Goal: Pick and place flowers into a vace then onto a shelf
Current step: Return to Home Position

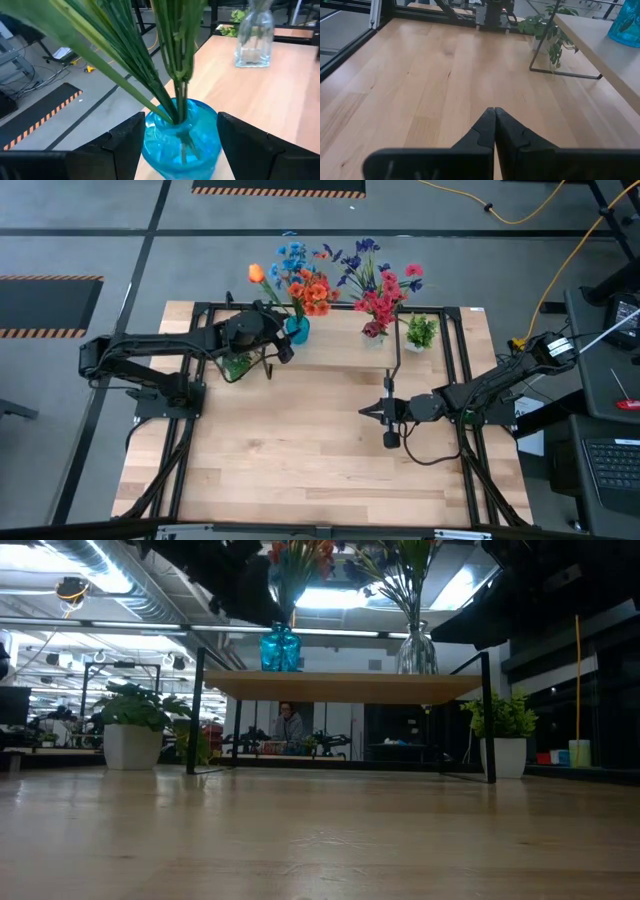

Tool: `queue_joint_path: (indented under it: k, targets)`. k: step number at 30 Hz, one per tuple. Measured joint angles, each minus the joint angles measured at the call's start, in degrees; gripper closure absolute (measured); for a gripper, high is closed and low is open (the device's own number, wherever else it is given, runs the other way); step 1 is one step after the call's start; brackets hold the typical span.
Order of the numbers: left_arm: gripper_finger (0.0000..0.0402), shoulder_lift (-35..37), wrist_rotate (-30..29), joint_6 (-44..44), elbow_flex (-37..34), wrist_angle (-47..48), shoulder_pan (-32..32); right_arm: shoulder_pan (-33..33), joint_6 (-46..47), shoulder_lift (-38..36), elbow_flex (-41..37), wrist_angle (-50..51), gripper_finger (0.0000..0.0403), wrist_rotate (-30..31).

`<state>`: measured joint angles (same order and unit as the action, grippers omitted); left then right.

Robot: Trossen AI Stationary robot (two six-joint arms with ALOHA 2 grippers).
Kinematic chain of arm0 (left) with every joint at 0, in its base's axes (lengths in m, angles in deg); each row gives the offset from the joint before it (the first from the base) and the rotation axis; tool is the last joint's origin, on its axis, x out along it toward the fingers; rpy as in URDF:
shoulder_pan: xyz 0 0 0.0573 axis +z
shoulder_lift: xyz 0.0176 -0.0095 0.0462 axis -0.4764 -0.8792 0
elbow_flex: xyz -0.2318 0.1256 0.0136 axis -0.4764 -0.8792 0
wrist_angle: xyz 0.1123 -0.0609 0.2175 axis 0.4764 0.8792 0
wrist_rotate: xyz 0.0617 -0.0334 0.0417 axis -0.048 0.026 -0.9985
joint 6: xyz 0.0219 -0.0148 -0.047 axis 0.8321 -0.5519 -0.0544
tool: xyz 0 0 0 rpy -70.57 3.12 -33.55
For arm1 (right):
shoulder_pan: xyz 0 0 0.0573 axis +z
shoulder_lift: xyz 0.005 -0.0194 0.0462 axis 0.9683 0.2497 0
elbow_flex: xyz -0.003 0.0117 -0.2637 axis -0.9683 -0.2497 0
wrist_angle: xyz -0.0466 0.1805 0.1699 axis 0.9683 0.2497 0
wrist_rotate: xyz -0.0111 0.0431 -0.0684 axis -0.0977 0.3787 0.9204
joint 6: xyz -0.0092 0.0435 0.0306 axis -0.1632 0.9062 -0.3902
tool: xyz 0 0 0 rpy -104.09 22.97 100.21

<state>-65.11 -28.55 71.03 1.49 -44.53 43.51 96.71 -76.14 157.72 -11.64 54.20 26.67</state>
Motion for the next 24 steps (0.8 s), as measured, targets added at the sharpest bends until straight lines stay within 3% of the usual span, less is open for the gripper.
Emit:
queue_joint_path:
  k: [6, 10, 14, 18, 24]
  targets:
    - [0.0164, 4.96, -0.22, 0.5, 0.0, 7.51, -3.45, 0.0, -0.02, 0.0, 0.0, -0.17, 0.0395, 0.0]
    - [0.0187, 9.35, -3.99, 1.05, 0.0, 10.3, -7.5, 0.0, -0.16, -0.05, 0.35, -0.64, 0.0395, -0.01]
    - [0.023, 14.28, -4.0, 1.48, 0.0, 12.56, -12.11, 0.0, 1.12, -1.87, 2.11, 0.67, 0.0395, 0.0]
    - [0.0286, 17.43, -3.53, -0.34, -0.15, 15.62, -17.06, -0.76, 1.24, -7.13, 5.61, 8.65, 0.0396, -0.02]
    - [0.0371, 19.91, -2.8, -0.63, -9.62, 9.9, -27.06, -2.49, -0.54, -17.42, 8.78, 21.7, 0.04, 0.05]
